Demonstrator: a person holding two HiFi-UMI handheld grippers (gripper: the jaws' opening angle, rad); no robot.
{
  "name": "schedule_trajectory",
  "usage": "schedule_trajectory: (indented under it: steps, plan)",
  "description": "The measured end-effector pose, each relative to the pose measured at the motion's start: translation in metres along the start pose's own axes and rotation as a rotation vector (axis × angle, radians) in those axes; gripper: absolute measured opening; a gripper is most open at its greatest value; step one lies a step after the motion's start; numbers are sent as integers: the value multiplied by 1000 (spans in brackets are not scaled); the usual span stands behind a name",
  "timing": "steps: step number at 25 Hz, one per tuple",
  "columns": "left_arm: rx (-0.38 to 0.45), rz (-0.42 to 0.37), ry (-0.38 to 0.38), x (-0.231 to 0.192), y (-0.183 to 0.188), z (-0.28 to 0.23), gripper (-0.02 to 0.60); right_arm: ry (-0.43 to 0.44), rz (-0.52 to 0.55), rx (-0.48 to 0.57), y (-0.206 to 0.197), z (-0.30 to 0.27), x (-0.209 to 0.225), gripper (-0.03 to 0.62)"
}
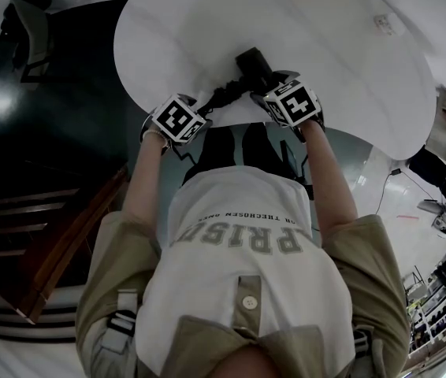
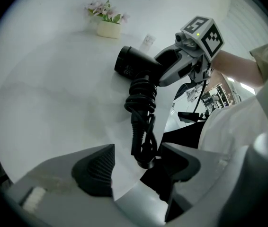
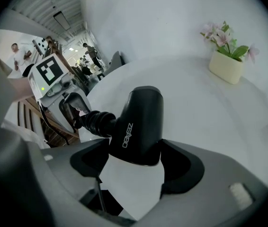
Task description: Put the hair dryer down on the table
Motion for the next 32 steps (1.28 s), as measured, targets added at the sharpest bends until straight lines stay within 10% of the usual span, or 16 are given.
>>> schedule_trajectory:
  steps: [32]
  plan:
    - [17,5,16,5,-11,13,318,-49,3,88,15,7,-3,408]
Point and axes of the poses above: the fingertips, and each gripper's own axes: z backward along the fingers, x to its right, y out of its top, the point moved 2 cm from there along z, backward along the fingers, and after that the axes turned 7 degrees about z, right-handed, at the moved point
